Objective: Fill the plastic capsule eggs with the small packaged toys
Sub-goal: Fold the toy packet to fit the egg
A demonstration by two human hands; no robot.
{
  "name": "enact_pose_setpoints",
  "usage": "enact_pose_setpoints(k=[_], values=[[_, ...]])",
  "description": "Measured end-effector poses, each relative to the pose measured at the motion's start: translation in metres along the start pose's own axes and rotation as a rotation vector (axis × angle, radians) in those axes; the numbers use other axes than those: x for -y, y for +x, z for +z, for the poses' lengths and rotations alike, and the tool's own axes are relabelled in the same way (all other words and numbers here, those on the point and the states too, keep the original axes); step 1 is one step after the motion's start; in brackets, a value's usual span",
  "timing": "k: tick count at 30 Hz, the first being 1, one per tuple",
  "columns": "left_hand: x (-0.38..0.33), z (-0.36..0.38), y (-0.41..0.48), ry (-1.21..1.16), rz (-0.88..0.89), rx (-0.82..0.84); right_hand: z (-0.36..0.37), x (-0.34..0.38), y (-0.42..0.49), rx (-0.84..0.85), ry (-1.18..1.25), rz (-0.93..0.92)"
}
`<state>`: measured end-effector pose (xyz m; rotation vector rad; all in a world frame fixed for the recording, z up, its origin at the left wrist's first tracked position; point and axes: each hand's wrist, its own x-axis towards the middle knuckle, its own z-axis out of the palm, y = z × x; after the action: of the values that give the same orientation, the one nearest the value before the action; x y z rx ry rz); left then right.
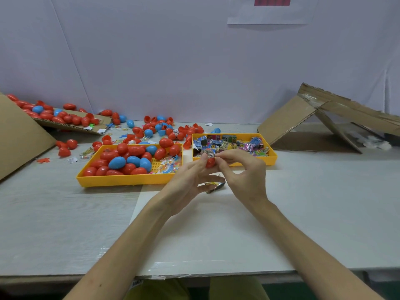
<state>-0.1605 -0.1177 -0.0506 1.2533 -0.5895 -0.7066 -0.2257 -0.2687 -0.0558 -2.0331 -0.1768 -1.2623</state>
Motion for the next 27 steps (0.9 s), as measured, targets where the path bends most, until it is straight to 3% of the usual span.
enact_pose_setpoints(k=[17,19,24,27], values=[[-0.0005,0.0023,0.0005,0.126,0.041,-0.082,0.0015,-0.0032,-0.0009,0.100,-0.105,-0.076],[-0.0003,-0.0002,0.0014,0.126,0.104,-0.128,0.0018,-0.0030,-0.0010,0.102,-0.098,-0.065],[0.0003,-0.0042,0.0024,0.381,0.400,-0.246,0.0020,-0.0030,-0.0007,0.101,-0.095,-0.060],[0.0013,-0.0045,0.0025,0.458,0.455,-0.286,0.0023,-0.0019,-0.0012,0.086,-0.115,-0.086]])
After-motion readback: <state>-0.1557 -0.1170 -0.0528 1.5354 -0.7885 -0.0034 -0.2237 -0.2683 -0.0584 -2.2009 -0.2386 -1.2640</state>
